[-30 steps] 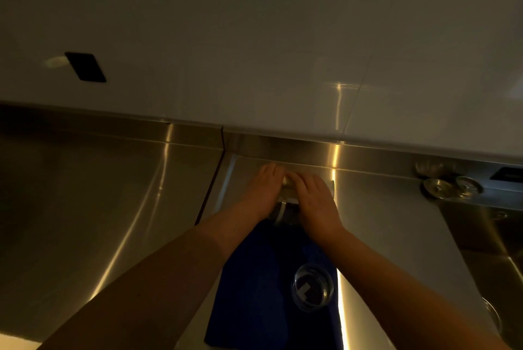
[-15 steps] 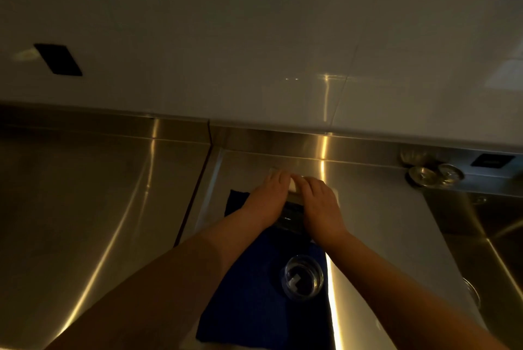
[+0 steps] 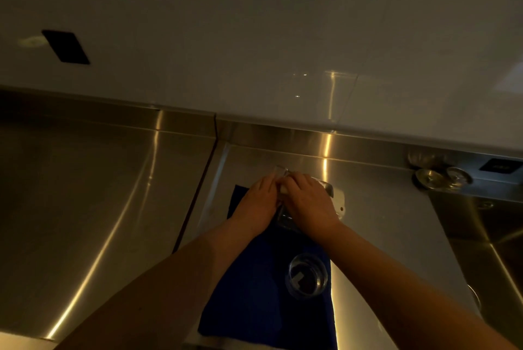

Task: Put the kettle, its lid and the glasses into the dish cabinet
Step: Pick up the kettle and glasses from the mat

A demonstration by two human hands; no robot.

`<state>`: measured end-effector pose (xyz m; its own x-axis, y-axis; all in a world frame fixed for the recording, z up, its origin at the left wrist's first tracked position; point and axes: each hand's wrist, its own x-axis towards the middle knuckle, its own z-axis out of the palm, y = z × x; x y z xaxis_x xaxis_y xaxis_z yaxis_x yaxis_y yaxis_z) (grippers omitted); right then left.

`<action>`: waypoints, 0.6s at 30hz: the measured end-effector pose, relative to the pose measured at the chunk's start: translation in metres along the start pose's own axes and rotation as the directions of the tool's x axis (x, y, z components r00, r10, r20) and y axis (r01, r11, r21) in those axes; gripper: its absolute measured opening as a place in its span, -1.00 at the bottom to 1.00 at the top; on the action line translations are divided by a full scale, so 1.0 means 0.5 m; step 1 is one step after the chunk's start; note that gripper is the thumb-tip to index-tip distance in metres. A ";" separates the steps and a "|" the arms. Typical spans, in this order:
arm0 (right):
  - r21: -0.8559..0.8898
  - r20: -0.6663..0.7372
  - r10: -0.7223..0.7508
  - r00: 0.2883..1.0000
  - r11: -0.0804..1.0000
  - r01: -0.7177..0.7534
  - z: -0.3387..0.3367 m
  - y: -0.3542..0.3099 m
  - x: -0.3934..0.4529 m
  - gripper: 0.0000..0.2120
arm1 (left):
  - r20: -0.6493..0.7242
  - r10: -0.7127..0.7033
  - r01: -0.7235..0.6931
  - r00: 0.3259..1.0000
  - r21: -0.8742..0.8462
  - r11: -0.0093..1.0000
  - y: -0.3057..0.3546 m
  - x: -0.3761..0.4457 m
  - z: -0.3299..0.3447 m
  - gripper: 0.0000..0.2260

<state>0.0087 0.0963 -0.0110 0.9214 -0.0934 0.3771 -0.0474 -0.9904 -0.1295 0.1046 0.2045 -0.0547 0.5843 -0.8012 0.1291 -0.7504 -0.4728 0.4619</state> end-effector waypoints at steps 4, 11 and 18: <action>-0.020 0.094 0.045 0.995 0.999 -0.044 0.001 0.005 0.008 -0.52 | 0.014 -0.010 0.011 1.000 -0.050 0.999 -0.004 -0.004 0.008 -0.53; 0.015 0.124 0.012 0.992 1.000 -0.014 -0.018 0.019 0.013 -0.42 | -0.024 0.108 -0.107 0.994 0.054 0.993 -0.005 0.009 0.006 -0.77; 0.128 0.013 0.179 0.984 0.975 -0.179 -0.027 0.044 0.037 -0.60 | -0.081 0.031 -0.041 0.996 -0.130 0.991 0.036 0.049 -0.075 -0.53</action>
<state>0.0196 0.0714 0.0057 0.9031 -0.2678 0.3358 -0.1618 -0.9364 -0.3115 0.1166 0.1901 -0.0104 0.5840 -0.7831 0.2138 -0.7272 -0.3877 0.5664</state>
